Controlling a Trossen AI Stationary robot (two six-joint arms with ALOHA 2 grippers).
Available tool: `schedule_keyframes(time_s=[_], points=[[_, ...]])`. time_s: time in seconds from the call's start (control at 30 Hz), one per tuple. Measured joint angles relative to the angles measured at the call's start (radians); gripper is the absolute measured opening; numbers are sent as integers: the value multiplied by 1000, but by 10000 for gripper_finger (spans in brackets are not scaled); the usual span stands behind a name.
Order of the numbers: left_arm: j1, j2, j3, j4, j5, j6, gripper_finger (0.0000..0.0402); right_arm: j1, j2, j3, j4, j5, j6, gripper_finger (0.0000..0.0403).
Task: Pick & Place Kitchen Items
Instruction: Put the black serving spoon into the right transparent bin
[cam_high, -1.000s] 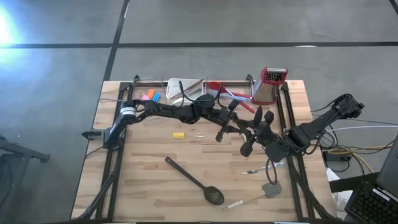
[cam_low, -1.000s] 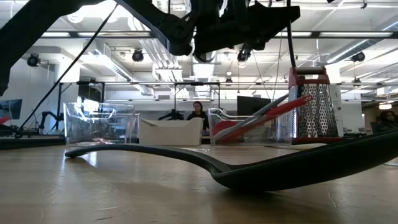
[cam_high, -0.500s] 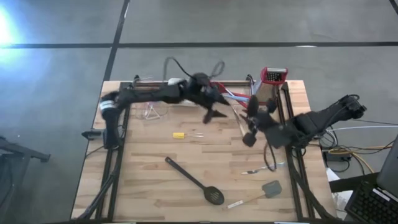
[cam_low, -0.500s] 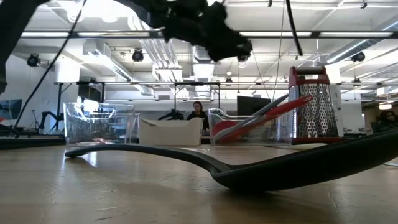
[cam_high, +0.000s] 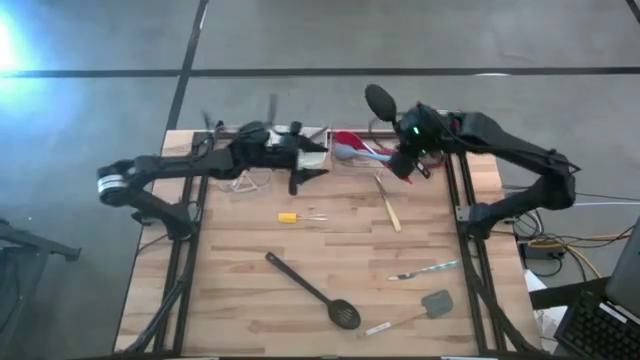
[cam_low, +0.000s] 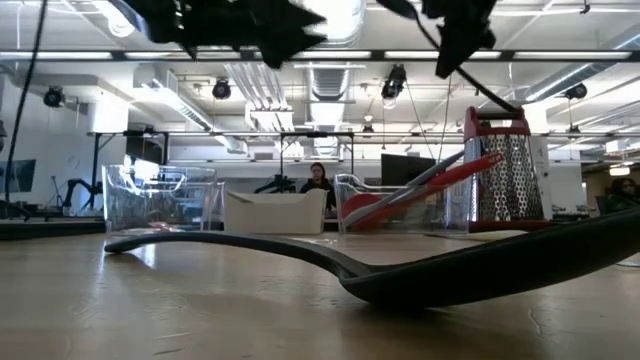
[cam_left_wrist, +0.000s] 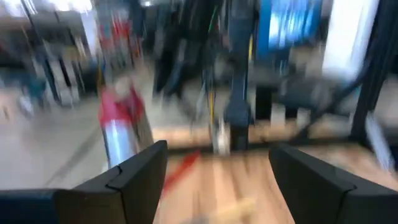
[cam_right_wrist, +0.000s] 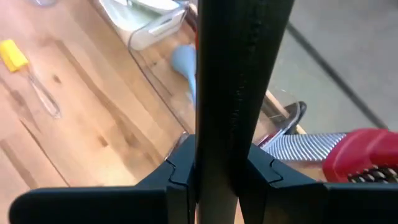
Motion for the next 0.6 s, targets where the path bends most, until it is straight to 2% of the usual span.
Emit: schedule_keyframes(time_s=[0.13,0.27,0.6], points=[[1,-82,-96,144,-49,-38,286,-119,109,65,-32,-87,-101,65],[0,-126,-154,158,-86,-41,286,-187,253,137,-120,-113,-157,65],[1,-163,-171,172,-95,-52,287,-229,554,313,-356,-117,-251,65]])
